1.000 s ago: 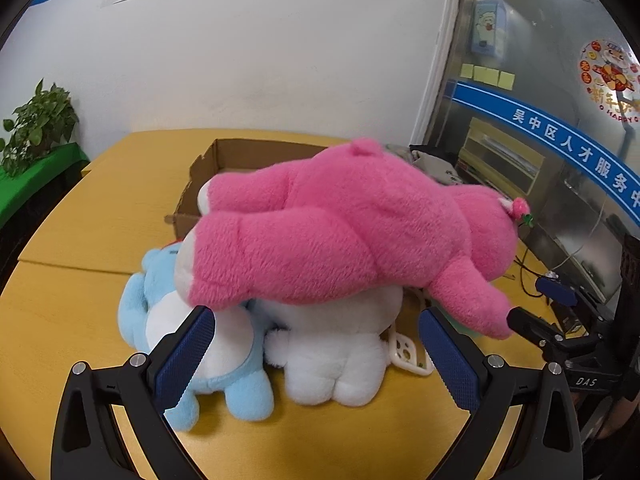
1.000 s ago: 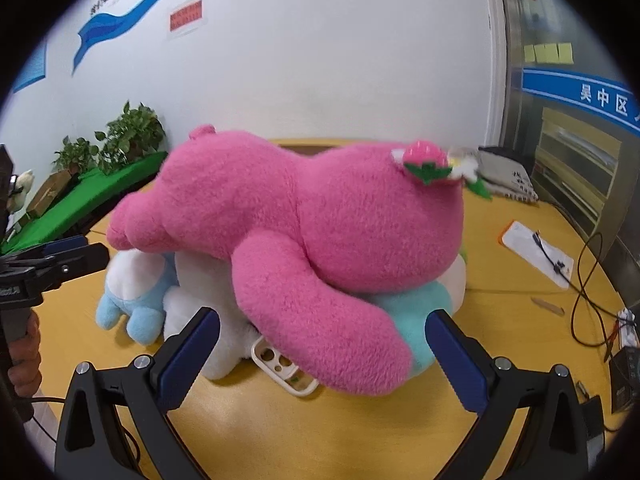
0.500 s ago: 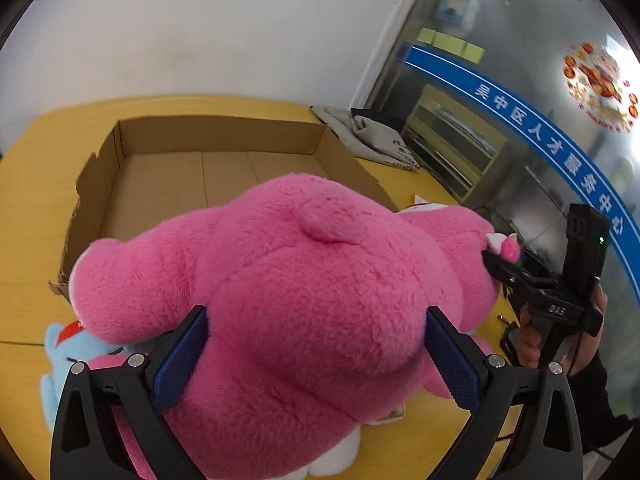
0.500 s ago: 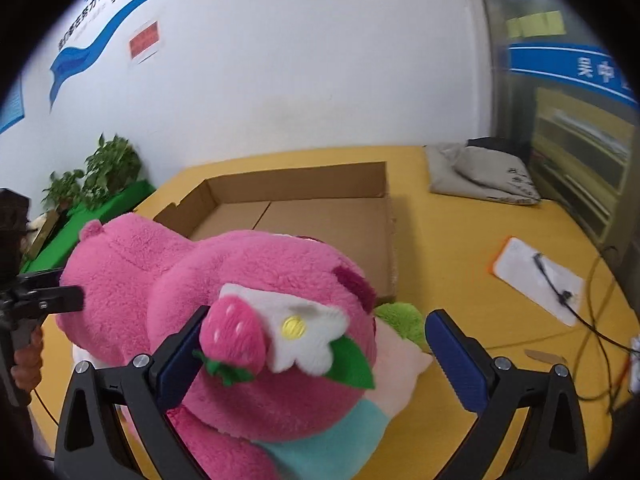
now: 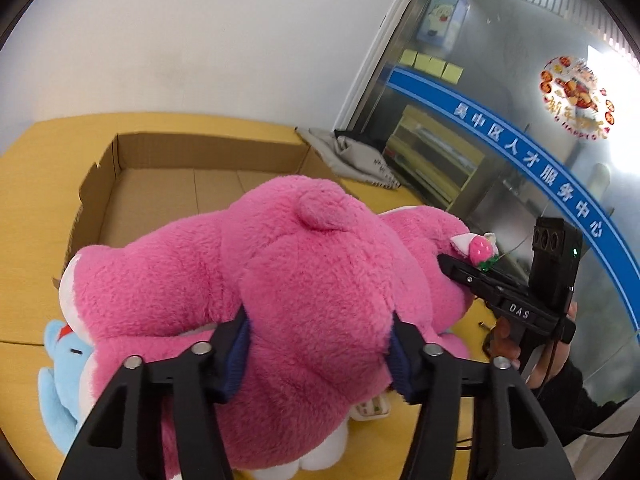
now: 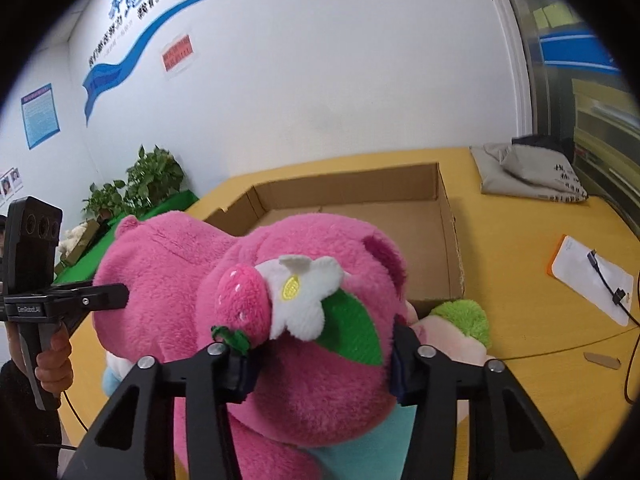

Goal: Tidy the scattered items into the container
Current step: 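Close the left gripper on the pink bear while the right gripper also grips it, then carry the pink bear with both grippers and lower it into the box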

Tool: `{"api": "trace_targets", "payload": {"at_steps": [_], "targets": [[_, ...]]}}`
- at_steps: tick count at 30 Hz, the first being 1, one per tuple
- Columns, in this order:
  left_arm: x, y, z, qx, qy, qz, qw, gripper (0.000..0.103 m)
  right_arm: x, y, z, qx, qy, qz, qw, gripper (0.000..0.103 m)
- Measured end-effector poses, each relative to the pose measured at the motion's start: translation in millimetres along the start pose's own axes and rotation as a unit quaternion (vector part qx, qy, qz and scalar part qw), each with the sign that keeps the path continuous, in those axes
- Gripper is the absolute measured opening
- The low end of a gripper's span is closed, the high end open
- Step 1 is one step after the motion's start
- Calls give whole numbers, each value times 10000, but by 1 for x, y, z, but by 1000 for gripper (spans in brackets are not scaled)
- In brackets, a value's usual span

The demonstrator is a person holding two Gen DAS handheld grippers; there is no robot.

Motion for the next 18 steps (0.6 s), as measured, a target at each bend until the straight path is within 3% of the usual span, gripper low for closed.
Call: {"api": "trace_targets", "payload": {"at_steps": [3,8,13,18], "targets": [[-10,9,31,-215,-178,-10,9996,52,15,9,25,-326,189,-4,9993,45],[-1,-5,114,-522,-437,-6,9977,52,24,-10,95,-887,439,98,9950,45],[18,-62,189,-448,-520,105,9976,52,16,-71,162,-1300,828,77,9880,46],[59,-141,218,-85,-219,271,9994,52,-22,-164,187,-944,646,-99,9934,47]]}}
Point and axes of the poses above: each gripper's, at about its wrist camera, not at the fingertips, and y roughly against the way its jaws point, x to its left, z to its top, the point moved 1 cm from there along -y, roughly the way its jaws point, and after that the axes turned 13 degrees about -x, right-handed, at the moved point
